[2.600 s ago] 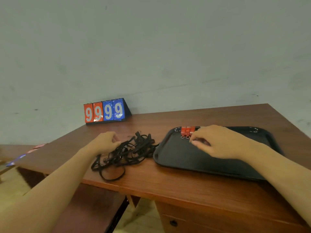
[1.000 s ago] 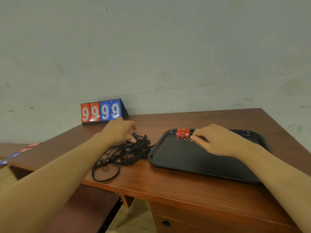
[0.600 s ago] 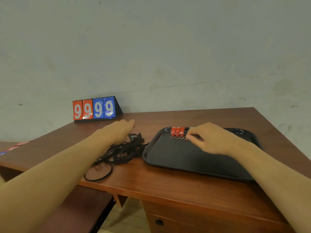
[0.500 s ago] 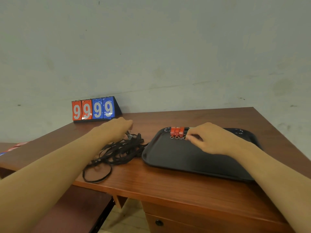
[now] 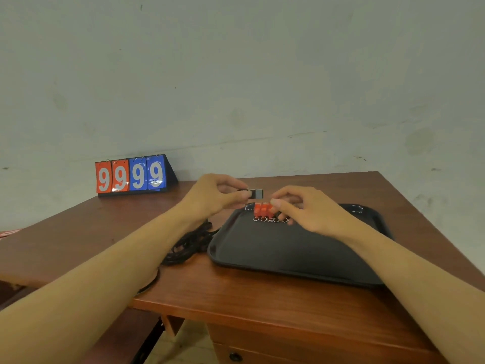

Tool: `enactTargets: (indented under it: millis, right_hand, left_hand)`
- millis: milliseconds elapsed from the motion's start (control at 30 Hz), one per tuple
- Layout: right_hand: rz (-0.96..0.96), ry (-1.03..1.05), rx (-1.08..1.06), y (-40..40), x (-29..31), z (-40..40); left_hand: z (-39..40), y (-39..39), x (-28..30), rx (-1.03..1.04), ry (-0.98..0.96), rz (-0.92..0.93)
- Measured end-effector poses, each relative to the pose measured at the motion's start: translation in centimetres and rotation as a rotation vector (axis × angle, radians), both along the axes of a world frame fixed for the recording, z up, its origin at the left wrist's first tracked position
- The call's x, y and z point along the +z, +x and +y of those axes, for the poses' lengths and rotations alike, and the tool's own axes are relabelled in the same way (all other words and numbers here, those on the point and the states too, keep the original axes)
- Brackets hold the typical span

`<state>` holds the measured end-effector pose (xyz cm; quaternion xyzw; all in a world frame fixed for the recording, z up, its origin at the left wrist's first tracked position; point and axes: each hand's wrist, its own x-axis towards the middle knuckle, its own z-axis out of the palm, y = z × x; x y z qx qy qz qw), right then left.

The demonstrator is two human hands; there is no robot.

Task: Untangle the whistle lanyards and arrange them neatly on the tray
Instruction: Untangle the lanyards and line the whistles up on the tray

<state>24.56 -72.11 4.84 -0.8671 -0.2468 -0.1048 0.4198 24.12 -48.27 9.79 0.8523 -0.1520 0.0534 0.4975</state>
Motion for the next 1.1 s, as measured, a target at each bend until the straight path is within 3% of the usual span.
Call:
enactTargets:
  millis: [167, 267, 400, 533, 800, 967, 1100]
  right_hand:
    - [0.106, 0.235, 0.005, -0.2, 0.4, -0.6]
    - [0.118, 0.267, -0.079, 0.3, 0.5, -1.1]
    - [0.206, 0.517, -0.142, 1.4, 0.5, -1.6]
    - [0.275, 0.704, -0.175, 1.6, 1.1, -2.9]
    - [0.419, 0.686, -0.222, 2.0, 0.7, -3.9]
    - [0.430, 0.381, -0.368, 2.6, -0.3, -4.5]
    - [0.449, 0.358, -0.423, 2.9, -0.3, -5.1]
  left_hand:
    - [-4.0, 0.1, -2.2, -0.076, -0.270, 0.058]
    - [-4.5, 0.7, -2.9, -0.116, -0.289, 0.077]
    - [-3.9, 1.0, -3.1, -0.083, -0.032, -0.062]
    - [0.1, 2.0, -3.6, 0.168, 0.314, -0.257]
    - [9.4, 1.3, -9.8, 0.291, 0.562, -0.162]
    - [9.8, 1.6, -10.5, 0.273, 0.514, -0.176]
    - [10.0, 1.6, -10.6, 0.264, 0.477, -0.154]
